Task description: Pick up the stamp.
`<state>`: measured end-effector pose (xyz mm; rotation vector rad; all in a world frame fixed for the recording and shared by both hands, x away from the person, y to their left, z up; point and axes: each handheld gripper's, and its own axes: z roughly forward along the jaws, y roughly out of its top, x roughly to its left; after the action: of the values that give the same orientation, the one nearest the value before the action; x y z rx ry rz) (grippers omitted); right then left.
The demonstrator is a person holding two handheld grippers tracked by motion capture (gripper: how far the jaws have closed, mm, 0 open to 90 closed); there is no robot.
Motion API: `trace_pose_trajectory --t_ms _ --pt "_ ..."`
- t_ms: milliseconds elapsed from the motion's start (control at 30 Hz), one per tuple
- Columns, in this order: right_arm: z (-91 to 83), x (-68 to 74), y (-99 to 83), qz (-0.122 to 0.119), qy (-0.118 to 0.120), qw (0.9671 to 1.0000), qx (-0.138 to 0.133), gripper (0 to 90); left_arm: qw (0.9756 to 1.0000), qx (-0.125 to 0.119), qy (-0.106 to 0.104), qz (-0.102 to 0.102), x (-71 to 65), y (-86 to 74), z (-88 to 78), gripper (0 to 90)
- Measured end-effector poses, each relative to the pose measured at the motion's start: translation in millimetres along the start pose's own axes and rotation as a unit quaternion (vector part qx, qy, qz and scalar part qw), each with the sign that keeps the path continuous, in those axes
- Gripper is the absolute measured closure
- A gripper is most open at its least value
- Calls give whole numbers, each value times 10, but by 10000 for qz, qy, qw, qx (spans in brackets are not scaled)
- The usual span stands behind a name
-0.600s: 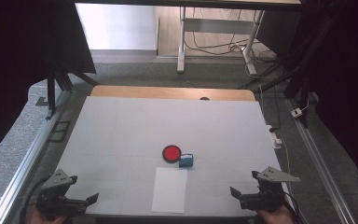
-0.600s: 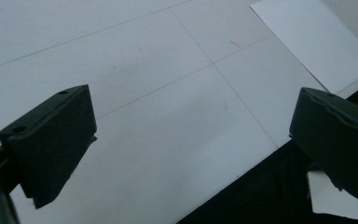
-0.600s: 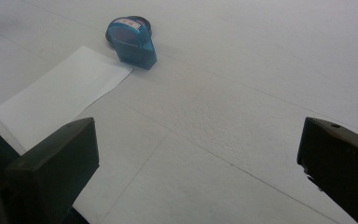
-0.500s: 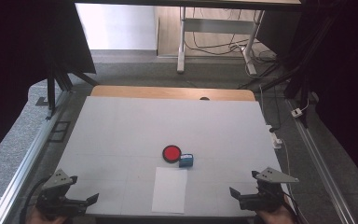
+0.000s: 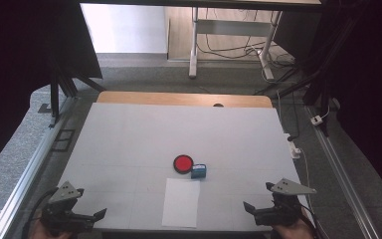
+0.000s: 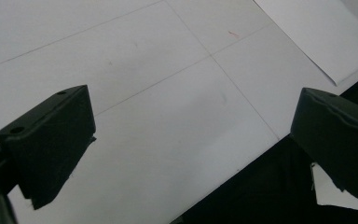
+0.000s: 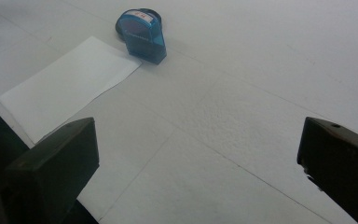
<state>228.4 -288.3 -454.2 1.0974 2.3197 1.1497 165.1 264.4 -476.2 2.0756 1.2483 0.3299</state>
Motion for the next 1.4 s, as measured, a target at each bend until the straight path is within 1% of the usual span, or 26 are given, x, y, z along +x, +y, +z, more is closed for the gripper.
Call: trace_pose_trajectory --t_ms 133,200,333,433,533,700,800,900,1033,1067,1167,1200,1267,1400 --pt "-1 1 2 -37 54 10000 -7 0 10000 -3 -9 -3 2 0 1 0" --pt "0 1 3 -79 117 9999 -33 0 10000 -5 -7 0 1 -1 -2 0" --pt "-7 7 7 -180 75 9998 -69 0 10000 -31 22 12 -4 -5 -5 0" --pt "-11 17 30 -273 100 9996 -70 0 10000 -11 38 27 -8 -2 -5 0" --pt "-21 43 59 -387 102 9991 -137 0 10000 4 53 49 -10 0 -3 0" --pt "9 42 75 -409 319 9986 -130 0 10000 -1 60 52 -13 -1 -5 0" --pt "18 52 91 -479 334 9982 -133 0 10000 -9 60 43 -12 -3 -5 0" --pt "41 63 109 -537 453 9974 -153 0 10000 -10 48 30 -12 -4 -6 0" --pt "73 91 140 -487 546 9972 -133 3 10000 -9 42 28 -11 -4 -5 0" --pt "92 101 148 -477 609 9969 -166 5 10000 -9 39 23 -10 -4 -5 0" --pt "141 131 190 -542 650 9964 -90 12 10000 -15 29 5 -6 -5 -6 0" --pt "159 135 200 -573 714 9957 -105 12 10000 -27 26 9 -4 -6 -6 0" --pt "178 144 212 -598 758 9952 -150 12 10000 -29 38 6 -2 -7 -7 0" --pt "203 139 236 -524 877 9945 -221 7 10000 -11 -34 -30 10 -4 -5 0"
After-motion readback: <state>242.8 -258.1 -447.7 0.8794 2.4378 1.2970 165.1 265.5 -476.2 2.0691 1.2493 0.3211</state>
